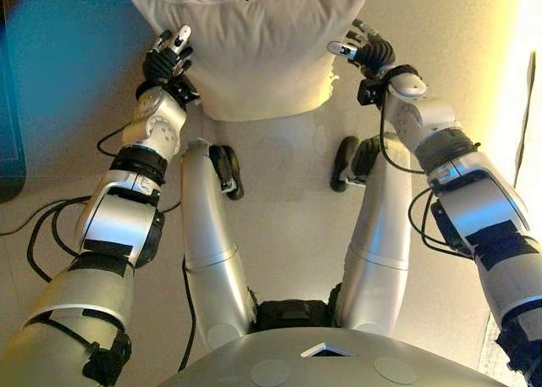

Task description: Pick up the cushion and take it to the sofa

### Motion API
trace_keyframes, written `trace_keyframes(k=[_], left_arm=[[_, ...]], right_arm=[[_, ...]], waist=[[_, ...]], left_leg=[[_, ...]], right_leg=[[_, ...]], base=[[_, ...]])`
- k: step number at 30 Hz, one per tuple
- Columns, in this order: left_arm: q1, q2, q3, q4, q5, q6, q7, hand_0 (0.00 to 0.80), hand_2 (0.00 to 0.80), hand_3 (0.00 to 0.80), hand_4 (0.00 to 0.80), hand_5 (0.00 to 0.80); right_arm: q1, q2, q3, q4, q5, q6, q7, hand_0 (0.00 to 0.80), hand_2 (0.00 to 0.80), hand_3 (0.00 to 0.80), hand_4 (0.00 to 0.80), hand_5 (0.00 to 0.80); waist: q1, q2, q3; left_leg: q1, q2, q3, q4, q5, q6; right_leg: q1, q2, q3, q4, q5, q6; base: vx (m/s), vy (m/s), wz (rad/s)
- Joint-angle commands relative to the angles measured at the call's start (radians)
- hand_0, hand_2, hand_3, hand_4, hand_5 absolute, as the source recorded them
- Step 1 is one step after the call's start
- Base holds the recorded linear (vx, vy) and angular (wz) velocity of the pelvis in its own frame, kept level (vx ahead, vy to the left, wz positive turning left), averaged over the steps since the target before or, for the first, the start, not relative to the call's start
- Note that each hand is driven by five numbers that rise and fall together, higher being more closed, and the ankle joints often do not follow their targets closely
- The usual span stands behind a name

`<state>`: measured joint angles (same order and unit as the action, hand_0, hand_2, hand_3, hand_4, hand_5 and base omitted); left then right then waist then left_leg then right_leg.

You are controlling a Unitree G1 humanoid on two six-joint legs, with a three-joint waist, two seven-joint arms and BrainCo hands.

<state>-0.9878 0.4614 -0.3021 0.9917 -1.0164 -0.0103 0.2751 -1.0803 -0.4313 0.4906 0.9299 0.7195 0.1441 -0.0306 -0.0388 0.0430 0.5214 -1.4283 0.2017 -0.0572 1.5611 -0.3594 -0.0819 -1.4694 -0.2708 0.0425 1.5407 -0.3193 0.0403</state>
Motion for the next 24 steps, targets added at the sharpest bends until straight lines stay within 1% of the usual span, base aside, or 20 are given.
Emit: trace_keyframes(k=[1,6,9,11,13,15,17,19,22,24], left_arm=[[-0.113,0.018,-0.017,0.084,0.013,-0.008,0.020,0.000,0.000,0.000,0.000,0.000],[-0.116,0.025,-0.023,0.114,0.057,0.003,0.064,0.000,0.000,0.000,0.000,0.000],[-0.099,0.033,-0.008,0.130,0.081,0.025,0.128,0.000,0.000,0.000,0.000,0.000],[-0.094,0.033,-0.001,0.148,0.108,0.018,0.178,0.000,0.000,0.000,0.000,0.000],[-0.098,0.034,0.006,0.169,0.144,0.023,0.250,0.000,0.000,0.000,0.000,0.000],[-0.099,0.030,0.011,0.180,0.137,0.035,0.277,0.000,0.000,0.000,0.000,0.000],[-0.097,0.025,0.009,0.194,0.177,0.049,0.320,0.000,0.000,0.000,0.000,0.000],[-0.102,0.023,0.010,0.204,0.160,0.073,0.322,0.000,0.000,0.000,0.000,0.000],[-0.111,0.014,-0.007,0.209,0.198,0.093,0.272,0.000,0.000,0.000,0.000,0.000],[-0.118,0.011,-0.025,0.203,0.192,0.094,0.283,0.000,0.000,0.000,0.000,0.000]], right_arm=[[-0.117,0.064,0.023,0.085,0.024,-0.001,0.029,0.000,0.000,0.000,0.000,0.000],[-0.146,0.066,0.040,0.086,0.037,-0.005,0.042,0.000,0.000,0.000,0.000,0.000],[-0.152,0.062,0.046,0.070,0.036,-0.007,0.033,0.000,0.000,0.000,0.000,0.000],[-0.154,0.065,0.048,0.060,0.031,-0.006,0.015,0.000,0.000,0.000,0.000,0.000],[-0.157,0.071,0.049,0.065,0.027,-0.008,0.004,0.000,0.000,0.000,0.000,0.000],[-0.160,0.071,0.055,0.068,0.032,-0.009,-0.004,0.000,0.000,0.000,0.000,0.000],[-0.160,0.069,0.055,0.062,0.038,-0.008,-0.007,0.000,0.000,0.000,0.000,0.000],[-0.166,0.069,0.057,0.063,0.046,-0.007,-0.007,0.000,0.000,0.000,0.000,0.000],[-0.170,0.069,0.064,0.063,0.049,-0.004,-0.001,0.000,0.000,0.000,0.000,0.000],[-0.171,0.066,0.070,0.058,0.052,-0.001,0.001,0.000,0.000,0.000,0.000,0.000]], waist=[[-0.004,0.032,-0.001],[0.003,0.042,-0.001],[0.008,0.048,-0.001],[0.010,0.049,-0.001],[0.013,0.049,-0.001],[0.014,0.049,-0.001],[0.014,0.047,-0.001],[0.016,0.046,-0.001],[0.014,0.046,-0.001],[0.011,0.048,-0.001]], left_leg=[[-0.017,0.020,0.032,-0.079,0.072,0.022],[-0.022,0.017,0.043,-0.081,0.070,0.027],[-0.026,0.015,0.050,-0.079,0.067,0.033],[-0.028,0.013,0.051,-0.079,0.064,0.033],[-0.028,0.012,0.053,-0.078,0.062,0.034],[-0.026,0.011,0.054,-0.076,0.059,0.037],[-0.030,0.010,0.054,-0.072,0.058,0.039],[-0.032,0.010,0.054,-0.068,0.055,0.039],[-0.034,0.013,0.057,-0.066,0.054,0.041],[-0.038,0.016,0.060,-0.061,0.052,0.042]], right_leg=[[0.051,-0.049,0.077,-0.105,0.095,0.021],[0.047,-0.056,0.080,-0.122,0.107,0.019],[0.041,-0.062,0.082,-0.127,0.110,0.017],[0.039,-0.065,0.084,-0.132,0.113,0.018],[0.041,-0.068,0.083,-0.135,0.114,0.018],[0.042,-0.069,0.083,-0.136,0.114,0.018],[0.041,-0.072,0.083,-0.140,0.119,0.019],[0.041,-0.075,0.083,-0.143,0.121,0.021],[0.038,-0.078,0.086,-0.148,0.130,0.024],[0.036,-0.078,0.090,-0.152,0.137,0.025]], base=[[0.013,0.055,-0.01],[0.004,0.039,0.01],[0.006,0.035,0.02],[0.000,0.000,0.00],[0.000,0.000,0.00],[0.006,0.007,0.02],[0.004,0.006,0.05],[0.001,0.002,0.02],[0.000,0.000,0.00],[0.004,0.036,-0.03]])
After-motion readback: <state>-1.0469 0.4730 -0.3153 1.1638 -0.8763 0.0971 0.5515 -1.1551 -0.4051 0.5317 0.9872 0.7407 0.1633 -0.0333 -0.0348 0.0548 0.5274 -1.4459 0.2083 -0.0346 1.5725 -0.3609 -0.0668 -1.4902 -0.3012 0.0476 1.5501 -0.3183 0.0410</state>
